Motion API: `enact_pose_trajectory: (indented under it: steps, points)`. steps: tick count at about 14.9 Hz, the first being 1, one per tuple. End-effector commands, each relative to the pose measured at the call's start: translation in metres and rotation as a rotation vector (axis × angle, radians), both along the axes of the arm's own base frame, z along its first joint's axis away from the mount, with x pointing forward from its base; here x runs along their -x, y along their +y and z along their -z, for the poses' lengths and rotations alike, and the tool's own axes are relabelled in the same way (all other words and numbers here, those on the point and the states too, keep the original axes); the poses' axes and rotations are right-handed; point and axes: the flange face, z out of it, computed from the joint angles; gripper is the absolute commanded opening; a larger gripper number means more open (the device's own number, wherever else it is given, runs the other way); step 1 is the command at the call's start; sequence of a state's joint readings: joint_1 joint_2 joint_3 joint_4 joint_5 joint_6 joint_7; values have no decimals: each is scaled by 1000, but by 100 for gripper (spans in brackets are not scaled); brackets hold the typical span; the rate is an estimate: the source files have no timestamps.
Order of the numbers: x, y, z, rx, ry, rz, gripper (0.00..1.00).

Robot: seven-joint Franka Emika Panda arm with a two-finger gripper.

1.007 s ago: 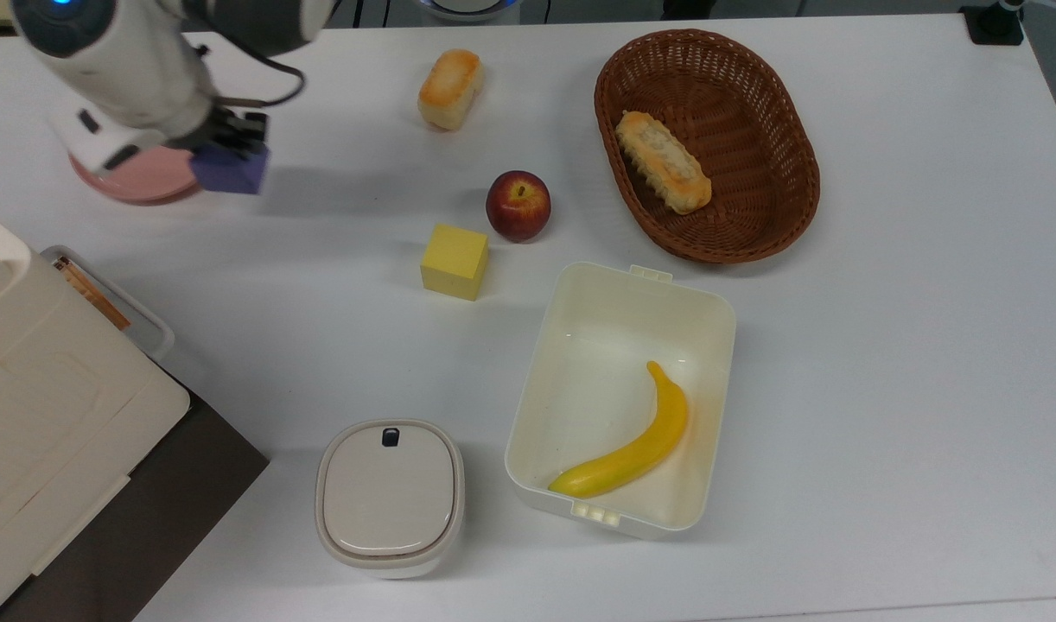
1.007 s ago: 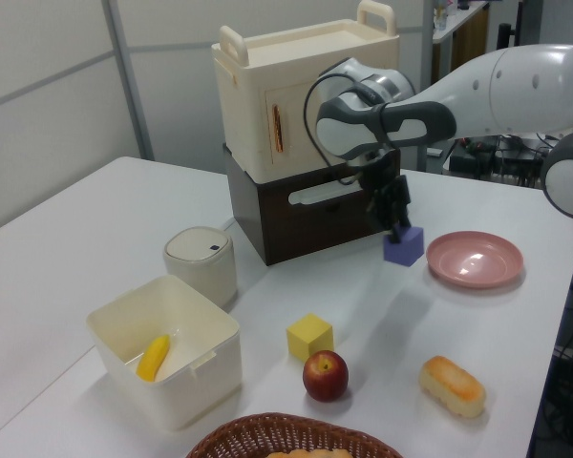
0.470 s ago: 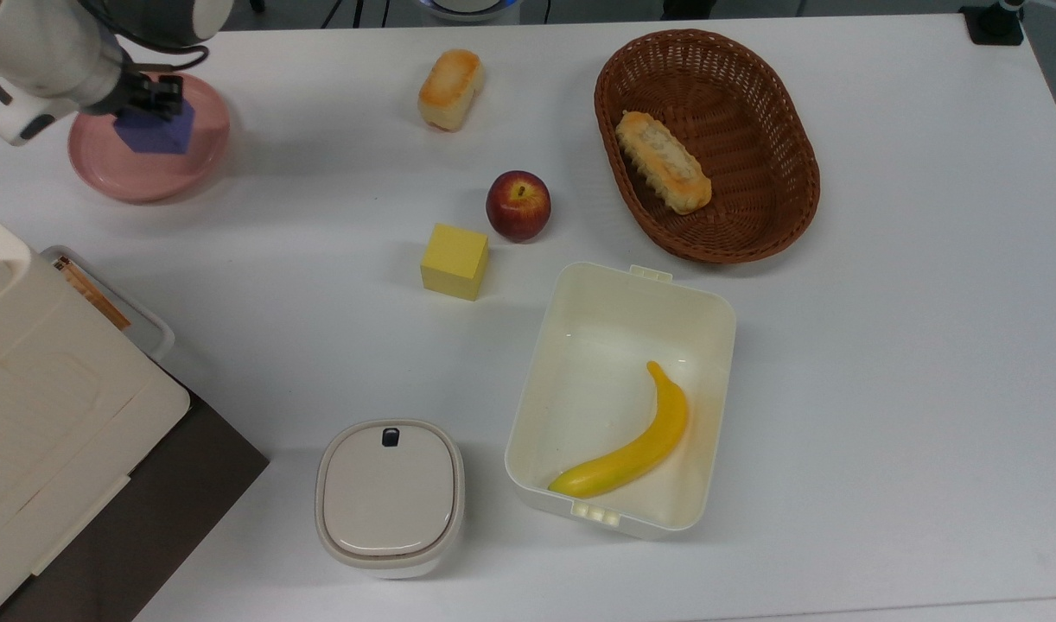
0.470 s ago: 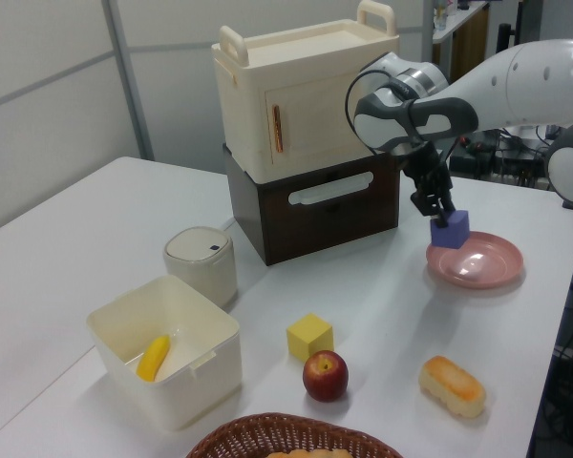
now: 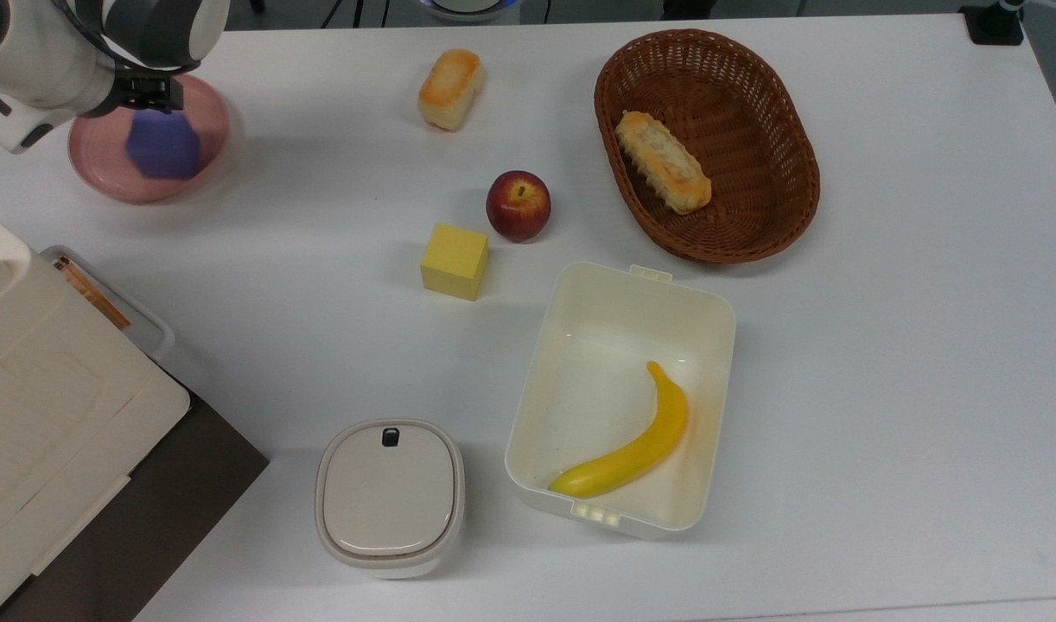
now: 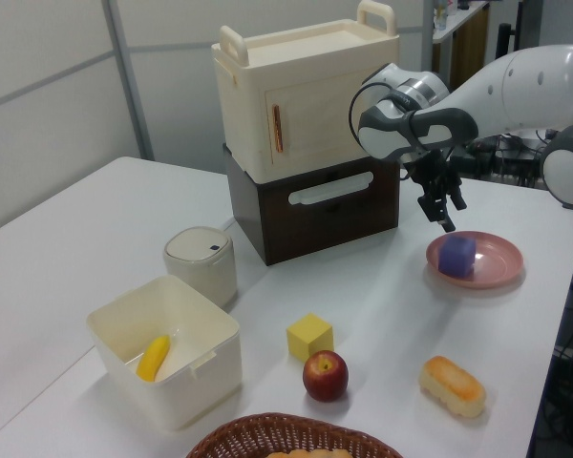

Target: Put the purple cube on a plate

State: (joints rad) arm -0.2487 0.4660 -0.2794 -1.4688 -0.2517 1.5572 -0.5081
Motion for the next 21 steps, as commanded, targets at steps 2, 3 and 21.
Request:
enact_pose_trajectory:
  steps: [2, 3, 21]
  points:
    - [-5, 12, -13, 8, -16, -36, 100]
    - [-10, 17, -22, 11, -29, -42, 100]
    - [-49, 256, -180, -31, -418, -43, 100]
